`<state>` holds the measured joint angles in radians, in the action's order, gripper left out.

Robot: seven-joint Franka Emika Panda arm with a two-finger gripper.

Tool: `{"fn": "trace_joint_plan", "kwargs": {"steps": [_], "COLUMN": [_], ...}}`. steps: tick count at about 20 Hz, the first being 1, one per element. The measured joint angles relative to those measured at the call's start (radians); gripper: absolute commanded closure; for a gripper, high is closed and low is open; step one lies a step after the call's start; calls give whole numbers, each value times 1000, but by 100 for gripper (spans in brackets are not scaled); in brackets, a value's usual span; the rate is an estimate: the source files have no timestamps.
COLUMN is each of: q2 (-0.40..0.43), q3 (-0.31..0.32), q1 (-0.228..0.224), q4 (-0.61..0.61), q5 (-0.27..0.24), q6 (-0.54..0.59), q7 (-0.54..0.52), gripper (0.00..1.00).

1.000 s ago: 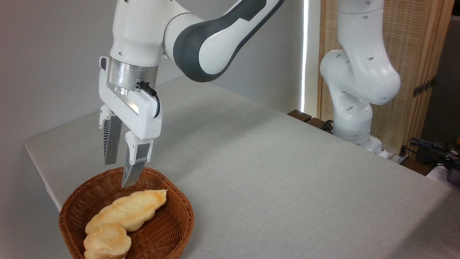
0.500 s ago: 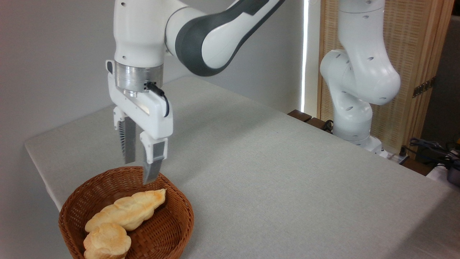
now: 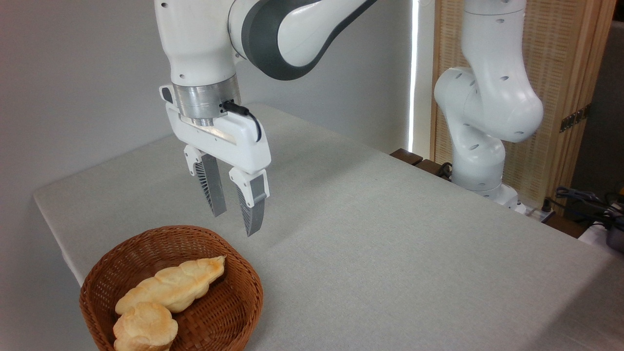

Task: Put bread into the basket

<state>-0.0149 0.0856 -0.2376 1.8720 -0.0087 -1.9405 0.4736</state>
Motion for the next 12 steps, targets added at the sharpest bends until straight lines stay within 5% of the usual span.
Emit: {"fn": "trace_joint_plan", "kwargs": {"steps": [6, 12], "q2": [1, 5], "q3": [2, 31], "q1": [0, 0], "q4": [0, -1], "q5": [2, 0], "q6": [0, -1], "q7": [-35, 48], "gripper": [0, 0]}}
